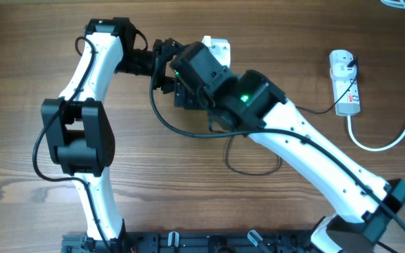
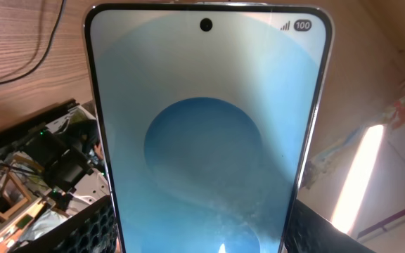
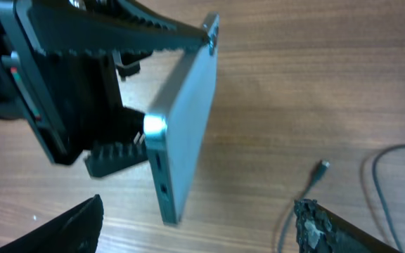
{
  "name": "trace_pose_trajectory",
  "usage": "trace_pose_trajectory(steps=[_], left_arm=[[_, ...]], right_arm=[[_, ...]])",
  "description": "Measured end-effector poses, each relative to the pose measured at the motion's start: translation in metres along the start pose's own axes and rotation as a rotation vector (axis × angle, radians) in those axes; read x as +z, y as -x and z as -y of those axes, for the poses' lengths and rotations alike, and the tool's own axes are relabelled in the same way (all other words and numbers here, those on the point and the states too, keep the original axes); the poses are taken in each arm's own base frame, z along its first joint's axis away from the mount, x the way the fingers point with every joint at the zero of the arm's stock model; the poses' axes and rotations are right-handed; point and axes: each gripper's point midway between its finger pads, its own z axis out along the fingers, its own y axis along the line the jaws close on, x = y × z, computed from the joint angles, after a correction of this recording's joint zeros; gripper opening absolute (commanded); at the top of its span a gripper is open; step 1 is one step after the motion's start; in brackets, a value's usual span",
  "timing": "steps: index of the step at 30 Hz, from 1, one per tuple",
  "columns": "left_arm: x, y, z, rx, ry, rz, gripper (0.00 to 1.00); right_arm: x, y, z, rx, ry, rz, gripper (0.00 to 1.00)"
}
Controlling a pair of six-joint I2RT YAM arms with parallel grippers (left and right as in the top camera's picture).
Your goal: Plug charger to phone and switch on socket
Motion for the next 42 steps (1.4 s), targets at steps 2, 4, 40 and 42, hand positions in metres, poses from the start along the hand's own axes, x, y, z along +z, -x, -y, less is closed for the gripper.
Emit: trace_pose_trajectory(steps=[2, 4, 40, 42], left_arm=[[0.0, 0.001, -0.001, 0.007, 0.007, 0.005, 0.72], [0.0, 0.003, -0.002, 0.015, 0.014, 0.011, 0.72], [0.0, 0.004, -0.003, -0.001, 0.021, 0.015, 0.73], [0.0, 0.004, -0.003, -0.001, 0.021, 0.015, 0.73]], right_arm=[[0.005, 0.003, -0.003, 0.009, 0.0, 0.013, 0.79], [0.007, 0.006, -0.002, 0.016, -0.009, 0.031, 0.75], [0.04, 0.011, -0.004, 0.036, -0.076, 0.069, 0.39], [0.04, 0.011, -0.003, 0.036, -0.076, 0.07, 0.35]])
